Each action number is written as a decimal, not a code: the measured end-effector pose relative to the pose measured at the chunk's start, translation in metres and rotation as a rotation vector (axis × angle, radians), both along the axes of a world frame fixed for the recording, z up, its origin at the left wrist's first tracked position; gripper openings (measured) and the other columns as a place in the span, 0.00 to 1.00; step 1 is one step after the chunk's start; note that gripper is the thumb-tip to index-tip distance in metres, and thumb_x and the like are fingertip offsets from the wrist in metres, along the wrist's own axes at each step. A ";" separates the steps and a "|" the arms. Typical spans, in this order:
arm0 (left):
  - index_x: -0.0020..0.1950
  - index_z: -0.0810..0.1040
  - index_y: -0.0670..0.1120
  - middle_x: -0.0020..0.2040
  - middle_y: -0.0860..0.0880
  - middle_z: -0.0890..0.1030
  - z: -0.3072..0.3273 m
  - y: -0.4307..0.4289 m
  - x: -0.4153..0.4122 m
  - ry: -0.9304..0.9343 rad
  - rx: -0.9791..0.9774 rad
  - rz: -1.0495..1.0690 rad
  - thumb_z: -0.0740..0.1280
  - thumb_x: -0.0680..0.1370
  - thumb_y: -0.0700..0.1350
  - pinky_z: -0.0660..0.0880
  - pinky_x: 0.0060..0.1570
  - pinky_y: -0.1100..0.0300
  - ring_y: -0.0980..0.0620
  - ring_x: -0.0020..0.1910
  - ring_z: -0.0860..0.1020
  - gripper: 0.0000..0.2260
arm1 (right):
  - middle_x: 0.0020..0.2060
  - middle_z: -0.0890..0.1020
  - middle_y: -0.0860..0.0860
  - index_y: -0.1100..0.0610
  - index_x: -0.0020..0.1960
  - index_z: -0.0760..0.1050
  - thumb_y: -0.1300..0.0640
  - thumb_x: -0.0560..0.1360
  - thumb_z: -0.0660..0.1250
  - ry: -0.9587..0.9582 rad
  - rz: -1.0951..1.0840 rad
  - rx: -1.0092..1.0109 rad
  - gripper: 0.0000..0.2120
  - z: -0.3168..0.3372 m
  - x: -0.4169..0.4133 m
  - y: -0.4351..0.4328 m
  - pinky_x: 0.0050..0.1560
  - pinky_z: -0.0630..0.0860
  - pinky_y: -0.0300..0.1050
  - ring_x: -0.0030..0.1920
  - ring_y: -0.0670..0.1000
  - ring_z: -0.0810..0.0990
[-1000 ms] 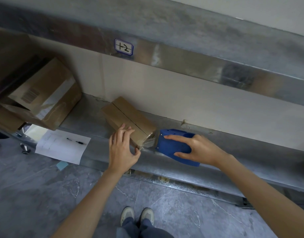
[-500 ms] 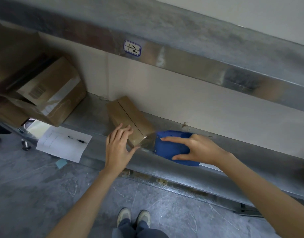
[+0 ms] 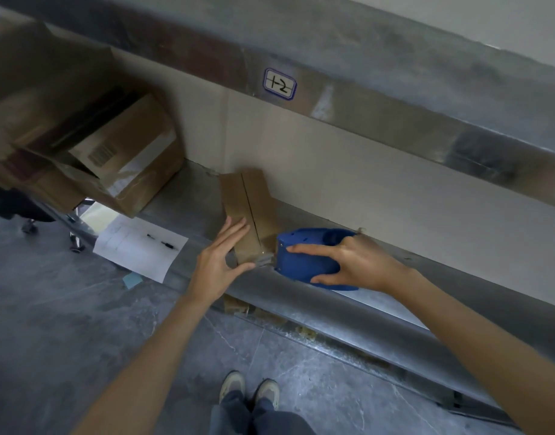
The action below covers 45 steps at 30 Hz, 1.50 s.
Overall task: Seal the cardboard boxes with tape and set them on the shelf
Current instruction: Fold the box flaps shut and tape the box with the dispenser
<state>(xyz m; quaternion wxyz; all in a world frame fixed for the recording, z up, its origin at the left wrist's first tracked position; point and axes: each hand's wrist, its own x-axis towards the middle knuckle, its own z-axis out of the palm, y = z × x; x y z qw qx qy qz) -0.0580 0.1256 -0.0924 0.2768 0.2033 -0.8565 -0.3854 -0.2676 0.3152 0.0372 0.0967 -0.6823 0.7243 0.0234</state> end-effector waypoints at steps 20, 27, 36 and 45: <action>0.74 0.71 0.47 0.75 0.55 0.69 0.006 0.001 0.001 -0.034 -0.009 0.019 0.79 0.67 0.46 0.67 0.73 0.45 0.56 0.78 0.58 0.37 | 0.25 0.66 0.44 0.25 0.70 0.50 0.39 0.76 0.67 -0.046 -0.141 0.001 0.32 -0.010 -0.038 0.030 0.31 0.57 0.33 0.27 0.44 0.63; 0.74 0.71 0.46 0.76 0.53 0.69 0.006 0.000 0.001 -0.050 -0.064 0.005 0.79 0.68 0.45 0.61 0.76 0.55 0.56 0.78 0.59 0.36 | 0.22 0.63 0.46 0.33 0.75 0.57 0.42 0.75 0.68 0.018 -0.222 -0.065 0.33 -0.025 -0.013 0.009 0.26 0.69 0.43 0.23 0.47 0.64; 0.73 0.72 0.47 0.75 0.53 0.70 0.003 0.001 -0.002 -0.033 -0.054 0.005 0.79 0.68 0.46 0.57 0.75 0.64 0.54 0.79 0.58 0.34 | 0.19 0.60 0.48 0.46 0.68 0.76 0.48 0.64 0.81 0.161 -0.147 -0.197 0.34 -0.038 0.012 -0.015 0.22 0.45 0.34 0.18 0.50 0.55; 0.73 0.72 0.46 0.75 0.53 0.70 0.000 -0.001 -0.001 -0.029 -0.064 0.006 0.77 0.69 0.49 0.59 0.75 0.62 0.54 0.79 0.59 0.34 | 0.27 0.78 0.55 0.44 0.77 0.60 0.47 0.75 0.72 0.128 -0.382 -0.258 0.35 -0.066 0.007 -0.032 0.20 0.71 0.45 0.22 0.55 0.74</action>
